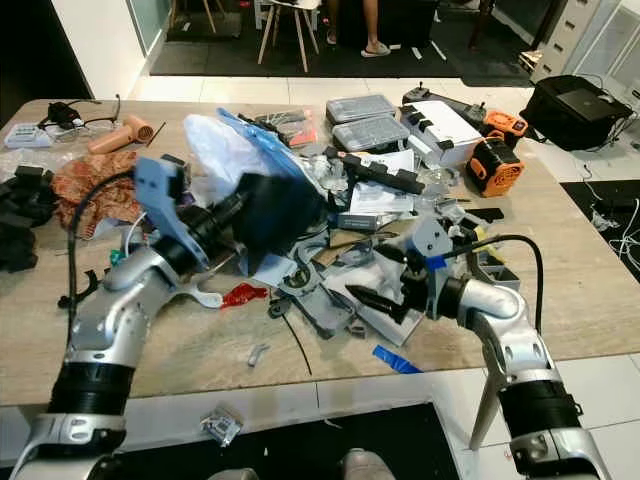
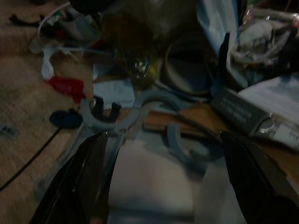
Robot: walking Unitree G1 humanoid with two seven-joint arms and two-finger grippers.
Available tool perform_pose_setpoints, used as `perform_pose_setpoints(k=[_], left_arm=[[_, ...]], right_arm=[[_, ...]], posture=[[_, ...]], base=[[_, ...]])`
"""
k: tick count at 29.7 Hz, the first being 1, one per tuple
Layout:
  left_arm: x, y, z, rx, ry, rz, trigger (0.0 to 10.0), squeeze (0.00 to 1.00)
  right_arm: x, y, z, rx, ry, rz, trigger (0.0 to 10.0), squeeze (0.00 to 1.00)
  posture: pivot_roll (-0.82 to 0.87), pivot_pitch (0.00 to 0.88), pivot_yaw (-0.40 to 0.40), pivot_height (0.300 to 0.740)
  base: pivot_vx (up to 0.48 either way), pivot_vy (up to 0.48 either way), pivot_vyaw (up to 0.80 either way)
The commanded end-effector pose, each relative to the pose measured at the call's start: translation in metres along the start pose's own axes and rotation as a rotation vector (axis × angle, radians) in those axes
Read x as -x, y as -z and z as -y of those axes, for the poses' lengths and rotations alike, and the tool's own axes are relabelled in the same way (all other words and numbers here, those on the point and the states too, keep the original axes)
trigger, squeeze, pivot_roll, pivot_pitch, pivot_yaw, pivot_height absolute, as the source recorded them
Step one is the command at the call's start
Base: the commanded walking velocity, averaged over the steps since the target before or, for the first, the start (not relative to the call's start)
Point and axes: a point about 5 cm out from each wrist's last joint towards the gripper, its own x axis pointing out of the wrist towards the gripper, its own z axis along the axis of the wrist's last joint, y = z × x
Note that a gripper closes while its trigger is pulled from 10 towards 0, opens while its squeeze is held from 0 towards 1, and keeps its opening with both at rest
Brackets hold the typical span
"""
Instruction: Picking trash to rubbish bin
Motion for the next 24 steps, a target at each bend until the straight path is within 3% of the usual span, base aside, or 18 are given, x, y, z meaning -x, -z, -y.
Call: perform_pose_setpoints(k=[1, 2, 6, 14, 24], left_arm=[[-0.001, -0.004, 0.005, 0.064, 0.035, 0.047, 10.0, 0.0], [0.001, -0.003, 0.012, 0.124, 0.1, 0.067, 10.0, 0.0], [0.007, 0.01, 0.029, 0.216, 0.226, 0.062, 10.0, 0.0], [0.005, 0.041, 0.044, 0.247, 0.237, -0.004, 10.0, 0.0], [0.006, 0.042, 0.039, 0.254, 0.23, -0.004, 10.0, 0.0]], right_arm=[[-0.002, -0.004, 0.002, -0.022, 0.026, 0.043, 10.0, 0.0], [-0.006, -0.009, 0.001, -0.056, 0.045, 0.095, 10.0, 0.0], [-0.014, -0.014, -0.002, -0.135, 0.068, 0.187, 10.0, 0.0], [-0.026, -0.009, -0.015, -0.201, 0.067, 0.228, 10.0, 0.0], [-0.028, -0.012, -0.015, -0.222, 0.072, 0.255, 10.0, 0.0]], posture=[[-0.07, 0.0, -0.037, 0.74], [-0.07, 0.0, -0.037, 0.74], [-0.07, 0.0, -0.039, 0.74], [-0.08, 0.0, -0.041, 0.74], [-0.08, 0.0, -0.042, 0.74]], base=[[0.0, 0.0, 0.0], [0.0, 0.0, 0.0], [0.0, 0.0, 0.0], [-0.1, 0.0, 0.0], [-0.303, 0.0, 0.0]])
